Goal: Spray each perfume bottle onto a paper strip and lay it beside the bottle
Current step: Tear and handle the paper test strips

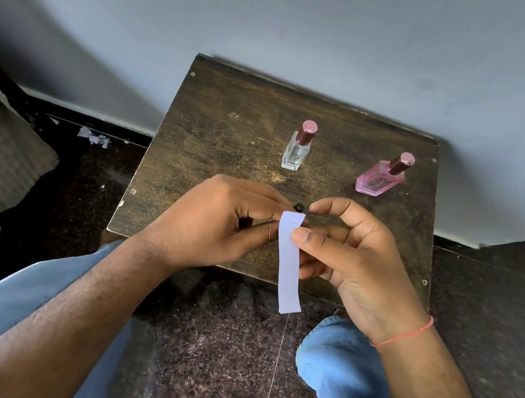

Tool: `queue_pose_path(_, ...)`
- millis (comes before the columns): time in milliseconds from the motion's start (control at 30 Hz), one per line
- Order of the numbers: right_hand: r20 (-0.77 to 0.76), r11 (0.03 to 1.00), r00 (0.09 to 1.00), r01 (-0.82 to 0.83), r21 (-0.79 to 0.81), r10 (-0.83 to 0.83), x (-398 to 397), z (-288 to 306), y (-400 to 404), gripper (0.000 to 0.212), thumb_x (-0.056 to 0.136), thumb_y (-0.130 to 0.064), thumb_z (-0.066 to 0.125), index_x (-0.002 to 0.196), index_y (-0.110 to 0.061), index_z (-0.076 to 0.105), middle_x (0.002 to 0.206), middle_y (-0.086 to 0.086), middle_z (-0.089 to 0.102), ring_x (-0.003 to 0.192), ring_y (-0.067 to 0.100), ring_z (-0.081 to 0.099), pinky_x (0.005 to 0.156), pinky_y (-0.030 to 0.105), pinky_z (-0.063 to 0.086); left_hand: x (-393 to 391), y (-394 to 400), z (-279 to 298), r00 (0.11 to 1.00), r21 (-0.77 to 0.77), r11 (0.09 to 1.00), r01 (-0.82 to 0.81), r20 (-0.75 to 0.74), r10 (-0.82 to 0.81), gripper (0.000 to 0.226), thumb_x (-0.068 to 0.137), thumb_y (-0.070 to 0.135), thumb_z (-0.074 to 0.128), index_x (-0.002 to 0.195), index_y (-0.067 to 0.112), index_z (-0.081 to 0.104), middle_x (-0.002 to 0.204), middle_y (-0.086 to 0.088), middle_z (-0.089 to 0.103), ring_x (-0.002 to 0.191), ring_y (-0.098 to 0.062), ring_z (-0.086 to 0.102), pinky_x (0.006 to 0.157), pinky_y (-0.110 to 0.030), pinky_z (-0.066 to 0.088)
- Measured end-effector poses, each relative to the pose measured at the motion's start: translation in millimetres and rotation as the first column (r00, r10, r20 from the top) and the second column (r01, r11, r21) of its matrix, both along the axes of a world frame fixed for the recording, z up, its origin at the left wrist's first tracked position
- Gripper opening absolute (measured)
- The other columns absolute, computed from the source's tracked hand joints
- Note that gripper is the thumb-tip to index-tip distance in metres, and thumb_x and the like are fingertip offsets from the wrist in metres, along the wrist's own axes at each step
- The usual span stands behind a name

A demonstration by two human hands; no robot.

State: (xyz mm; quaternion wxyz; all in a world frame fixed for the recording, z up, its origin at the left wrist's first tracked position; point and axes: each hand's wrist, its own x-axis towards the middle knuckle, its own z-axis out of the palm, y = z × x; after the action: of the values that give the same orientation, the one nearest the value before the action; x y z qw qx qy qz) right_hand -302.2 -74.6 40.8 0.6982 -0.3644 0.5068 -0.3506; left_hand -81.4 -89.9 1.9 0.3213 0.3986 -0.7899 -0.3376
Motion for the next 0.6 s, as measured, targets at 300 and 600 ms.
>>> queue_pose_path(300, 0.077, 0.999, 0.997, 0.006, 0.031, -0.009, -0.7, 1.8, -1.1, 0.036, 0.073, -0.004, 0.080, 0.105, -0.012, 0.066, 0.077, 0.017, 0.078, 0.057, 0.020, 0.072, 0.049, 0.027, 0.058, 1.7, -1.2, 2.4, 0.999, 0.016, 1.000, 0.003, -0.039, -0.003, 0.019, 0.100, 0.022, 0.075, 0.113, 0.013, 0.086, 0.105, 0.004, 0.084, 0.095, -0.003, 0.079, 0.078, -0.033, 0.065)
queue_pose_path(600, 0.172, 0.997, 0.984, 0.024, 0.073, -0.036, -1.7, 2.0, -3.7, 0.038, 0.067, -0.010, 0.084, 0.101, -0.015, 0.069, 0.084, 0.026, 0.079, 0.056, 0.021, 0.072, 0.047, 0.025, 0.058, 3.9, 1.0, 3.4, 0.980, 0.294, 0.951, 0.093, -0.196, -0.035, 0.016, 0.093, 0.016, 0.080, 0.106, 0.006, 0.084, 0.086, 0.015, 0.080, 0.065, 0.006, 0.066, 0.063, -0.016, 0.053)
